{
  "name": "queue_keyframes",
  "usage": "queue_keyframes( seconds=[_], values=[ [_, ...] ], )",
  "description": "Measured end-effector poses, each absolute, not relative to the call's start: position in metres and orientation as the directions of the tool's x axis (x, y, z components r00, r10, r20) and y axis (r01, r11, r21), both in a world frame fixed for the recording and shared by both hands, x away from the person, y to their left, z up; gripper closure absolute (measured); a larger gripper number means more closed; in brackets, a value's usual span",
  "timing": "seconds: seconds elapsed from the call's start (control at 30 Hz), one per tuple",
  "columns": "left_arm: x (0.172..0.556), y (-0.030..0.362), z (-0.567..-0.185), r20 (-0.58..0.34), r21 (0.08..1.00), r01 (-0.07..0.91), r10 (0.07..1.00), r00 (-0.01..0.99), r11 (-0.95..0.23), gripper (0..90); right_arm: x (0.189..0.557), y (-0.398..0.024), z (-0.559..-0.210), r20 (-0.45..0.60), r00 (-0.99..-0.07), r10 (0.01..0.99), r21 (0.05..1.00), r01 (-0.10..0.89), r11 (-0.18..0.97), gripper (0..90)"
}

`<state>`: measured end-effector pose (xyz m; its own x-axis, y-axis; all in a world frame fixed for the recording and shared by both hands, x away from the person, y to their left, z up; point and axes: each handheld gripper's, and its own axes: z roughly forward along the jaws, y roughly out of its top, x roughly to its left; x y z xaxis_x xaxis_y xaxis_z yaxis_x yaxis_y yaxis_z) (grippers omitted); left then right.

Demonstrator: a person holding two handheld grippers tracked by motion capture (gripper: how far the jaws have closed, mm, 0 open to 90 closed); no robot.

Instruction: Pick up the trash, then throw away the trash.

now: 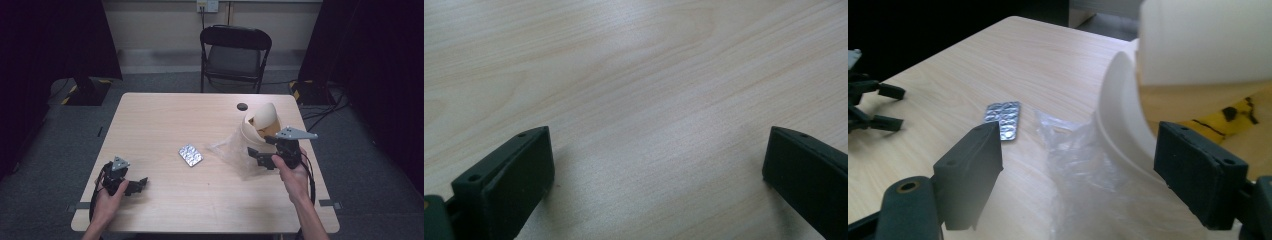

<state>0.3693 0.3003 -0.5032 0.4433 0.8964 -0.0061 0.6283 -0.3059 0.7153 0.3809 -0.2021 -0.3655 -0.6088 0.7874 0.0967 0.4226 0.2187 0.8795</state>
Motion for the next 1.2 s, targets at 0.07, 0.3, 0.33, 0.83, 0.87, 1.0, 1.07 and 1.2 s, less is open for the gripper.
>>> queue_keyframes(
  seconds=[0.07,0.3,0.33,0.83,0.87,1.0,1.07,1.2],
  values=[
    [0.369,0.3,-0.503,-0.006,0.715,0.628,0.896,0.443,-0.306,0.0,0.377,-0.196,-0.365,0.089,-0.613,0.785,0.879,0.419,0.227,18.9],
    [0.369,0.301,-0.503,-0.003,0.713,0.628,0.895,0.446,-0.311,0.0,0.376,-0.163,-0.371,0.078,-0.649,0.757,0.871,0.414,0.265,18.9],
    [0.369,0.3,-0.503,-0.005,0.715,0.629,0.896,0.443,-0.306,0.0,0.377,-0.158,-0.372,0.076,-0.653,0.753,0.871,0.412,0.269,18.9],
    [0.369,0.3,-0.504,-0.01,0.718,0.629,0.899,0.439,-0.299,0.0,0.403,-0.079,-0.405,0.068,-0.714,0.696,0.832,0.426,0.355,18.0],
    [0.369,0.3,-0.504,-0.01,0.718,0.629,0.899,0.439,-0.299,0.0,0.403,-0.079,-0.405,0.068,-0.714,0.696,0.832,0.426,0.355,18.0],
    [0.369,0.3,-0.503,-0.011,0.717,0.63,0.899,0.439,-0.299,0.0,0.415,-0.065,-0.414,0.078,-0.719,0.691,0.827,0.434,0.358,18.0],
    [0.369,0.3,-0.503,-0.011,0.717,0.63,0.899,0.439,-0.298,0.0,0.418,-0.063,-0.417,0.079,-0.718,0.691,0.824,0.437,0.36,18.0],
    [0.369,0.3,-0.503,-0.01,0.717,0.629,0.898,0.439,-0.3,0.0,0.429,-0.053,-0.426,0.082,-0.722,0.687,0.816,0.444,0.369,17.8]
  ],
)
